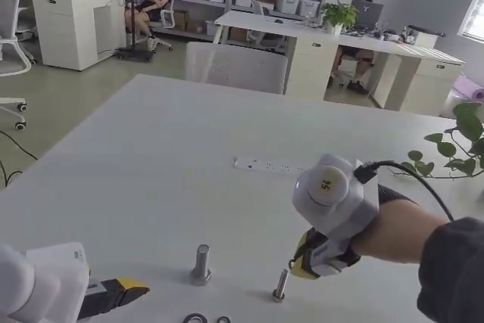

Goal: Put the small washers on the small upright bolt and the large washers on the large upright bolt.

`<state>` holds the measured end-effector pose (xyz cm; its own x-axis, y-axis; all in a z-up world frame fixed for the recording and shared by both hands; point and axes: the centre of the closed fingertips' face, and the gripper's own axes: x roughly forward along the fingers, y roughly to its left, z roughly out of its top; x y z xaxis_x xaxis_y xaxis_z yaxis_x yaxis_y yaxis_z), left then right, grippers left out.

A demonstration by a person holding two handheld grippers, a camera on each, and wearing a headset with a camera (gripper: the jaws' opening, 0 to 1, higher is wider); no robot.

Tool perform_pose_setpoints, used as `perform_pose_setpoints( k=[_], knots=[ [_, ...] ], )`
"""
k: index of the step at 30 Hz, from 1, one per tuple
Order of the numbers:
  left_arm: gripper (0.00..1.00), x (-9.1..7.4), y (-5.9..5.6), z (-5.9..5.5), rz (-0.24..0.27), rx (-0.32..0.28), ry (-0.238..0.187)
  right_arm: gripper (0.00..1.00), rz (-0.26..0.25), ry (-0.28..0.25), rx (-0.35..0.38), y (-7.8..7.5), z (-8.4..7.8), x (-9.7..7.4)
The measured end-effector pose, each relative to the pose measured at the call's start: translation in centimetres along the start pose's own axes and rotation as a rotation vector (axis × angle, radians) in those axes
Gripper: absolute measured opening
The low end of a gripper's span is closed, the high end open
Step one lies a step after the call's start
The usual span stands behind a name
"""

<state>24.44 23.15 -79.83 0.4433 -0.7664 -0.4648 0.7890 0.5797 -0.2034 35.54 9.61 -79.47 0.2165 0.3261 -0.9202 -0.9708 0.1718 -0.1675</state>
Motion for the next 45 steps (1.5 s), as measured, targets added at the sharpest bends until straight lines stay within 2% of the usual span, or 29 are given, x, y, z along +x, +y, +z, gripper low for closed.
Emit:
perform_pose_setpoints(
  k=[6,17,45],
  knots=[
    [0.88,-0.1,0.1,-0.1,0.004,-0.005,0.001,0.13,0.016,0.010,-0.015,0.0,0.3,0.5],
    [0.88,-0.2,0.2,-0.4,0.009,-0.014,0.004,0.13,0.043,0.036,-0.022,-0.1,-0.1,1.6],
    [0.88,-0.3,0.8,-0.6,0.021,-0.029,0.001,0.13,0.077,0.055,-0.026,-0.2,-0.2,3.1]
  ],
)
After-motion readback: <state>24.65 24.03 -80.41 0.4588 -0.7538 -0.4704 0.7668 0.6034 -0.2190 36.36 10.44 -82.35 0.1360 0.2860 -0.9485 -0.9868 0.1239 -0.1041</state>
